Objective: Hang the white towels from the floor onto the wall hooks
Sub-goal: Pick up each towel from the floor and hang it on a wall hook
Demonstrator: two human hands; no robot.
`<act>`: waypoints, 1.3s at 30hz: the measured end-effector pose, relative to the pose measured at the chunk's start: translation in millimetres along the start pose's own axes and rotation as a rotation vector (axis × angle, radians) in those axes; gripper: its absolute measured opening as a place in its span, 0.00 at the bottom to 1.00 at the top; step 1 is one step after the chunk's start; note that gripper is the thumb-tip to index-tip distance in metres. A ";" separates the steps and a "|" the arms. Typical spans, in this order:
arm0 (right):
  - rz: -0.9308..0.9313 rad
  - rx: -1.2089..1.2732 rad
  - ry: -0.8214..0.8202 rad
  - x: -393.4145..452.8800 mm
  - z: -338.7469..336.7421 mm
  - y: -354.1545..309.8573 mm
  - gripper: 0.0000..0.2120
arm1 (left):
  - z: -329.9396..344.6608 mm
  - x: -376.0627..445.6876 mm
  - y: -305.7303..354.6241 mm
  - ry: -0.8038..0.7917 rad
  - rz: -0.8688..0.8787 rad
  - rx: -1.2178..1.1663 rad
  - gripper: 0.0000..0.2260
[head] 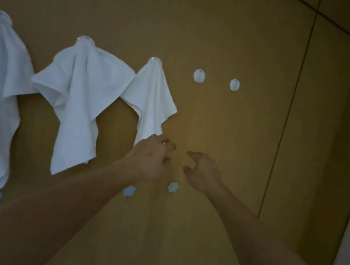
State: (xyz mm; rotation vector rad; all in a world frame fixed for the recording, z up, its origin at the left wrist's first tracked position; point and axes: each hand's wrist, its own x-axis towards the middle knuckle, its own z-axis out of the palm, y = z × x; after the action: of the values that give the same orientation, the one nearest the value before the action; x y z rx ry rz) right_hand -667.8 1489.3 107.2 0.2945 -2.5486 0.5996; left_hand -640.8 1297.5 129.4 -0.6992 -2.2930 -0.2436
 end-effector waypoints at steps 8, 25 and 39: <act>0.359 -0.201 -0.085 -172.8 -0.5 28.3 0.28 | 56.2 -62.0 72.6 -0.157 0.054 -0.341 0.20; 1.224 -0.212 0.138 -683.2 -187.0 114.4 0.30 | 55.1 -243.1 543.9 -0.697 0.751 -0.613 0.22; 1.964 -0.101 0.410 -1166.9 -329.3 41.2 0.29 | -86.0 -535.2 976.6 -0.929 1.546 -0.651 0.25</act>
State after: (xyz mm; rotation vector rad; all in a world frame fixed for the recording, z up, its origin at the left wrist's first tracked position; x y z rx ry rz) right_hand 451.1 1786.9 -255.3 -2.2317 -1.6310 0.8890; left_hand 265.3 1860.6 -201.5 -3.0826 -1.5699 0.1490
